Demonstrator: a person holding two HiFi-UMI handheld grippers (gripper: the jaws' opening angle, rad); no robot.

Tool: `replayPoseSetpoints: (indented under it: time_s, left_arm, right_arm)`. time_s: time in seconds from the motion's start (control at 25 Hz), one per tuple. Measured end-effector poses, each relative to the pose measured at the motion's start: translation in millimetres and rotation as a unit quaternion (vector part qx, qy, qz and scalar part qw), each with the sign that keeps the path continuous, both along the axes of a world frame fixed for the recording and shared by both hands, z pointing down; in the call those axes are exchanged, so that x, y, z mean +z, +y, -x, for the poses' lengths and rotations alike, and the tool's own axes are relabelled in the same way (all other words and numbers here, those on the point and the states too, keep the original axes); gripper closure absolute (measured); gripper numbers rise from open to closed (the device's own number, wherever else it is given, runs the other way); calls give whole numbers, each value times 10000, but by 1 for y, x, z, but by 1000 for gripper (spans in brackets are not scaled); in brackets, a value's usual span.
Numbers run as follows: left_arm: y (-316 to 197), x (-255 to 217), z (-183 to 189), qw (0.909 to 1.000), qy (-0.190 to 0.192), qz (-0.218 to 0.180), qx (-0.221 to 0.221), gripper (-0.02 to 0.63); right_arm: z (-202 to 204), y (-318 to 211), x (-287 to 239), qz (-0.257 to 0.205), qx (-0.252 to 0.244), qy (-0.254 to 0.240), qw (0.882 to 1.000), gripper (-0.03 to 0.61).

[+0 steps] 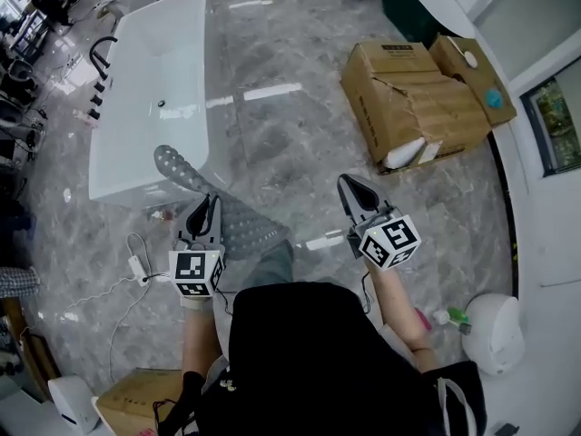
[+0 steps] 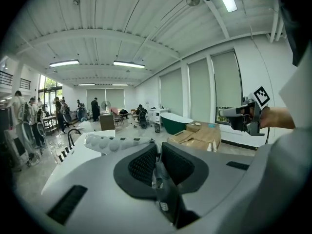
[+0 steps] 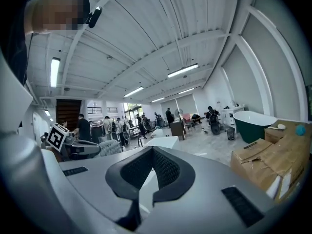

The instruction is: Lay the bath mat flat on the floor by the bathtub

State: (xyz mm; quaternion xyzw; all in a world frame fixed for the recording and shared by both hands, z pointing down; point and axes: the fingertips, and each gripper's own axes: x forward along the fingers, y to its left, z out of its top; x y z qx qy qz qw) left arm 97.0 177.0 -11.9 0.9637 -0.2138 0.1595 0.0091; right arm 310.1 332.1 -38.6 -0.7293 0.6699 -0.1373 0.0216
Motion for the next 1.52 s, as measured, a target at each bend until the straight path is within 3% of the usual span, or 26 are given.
replayPoseSetpoints:
  time_s: [0.36,0.68,0.96,1.52]
  left_arm:
    - [-102,19,-66,9992,-279,-26,275,558]
    - [-147,41,-120,9983,-484,43,313,558]
    - [-160,76,-165,9957,-835,361,144,558]
    - [-131,189,-231,9860,-1327,1015,26,560]
  right_arm:
    - [-51,-108,0,36,9,16,10000,554]
    - [-95,-139,22,259,13,-127,9996,553]
    - [-135,-140,59,503,-141,-584,9969,553]
    - [-166,-147,163,1072,-635,-1232,9845,553]
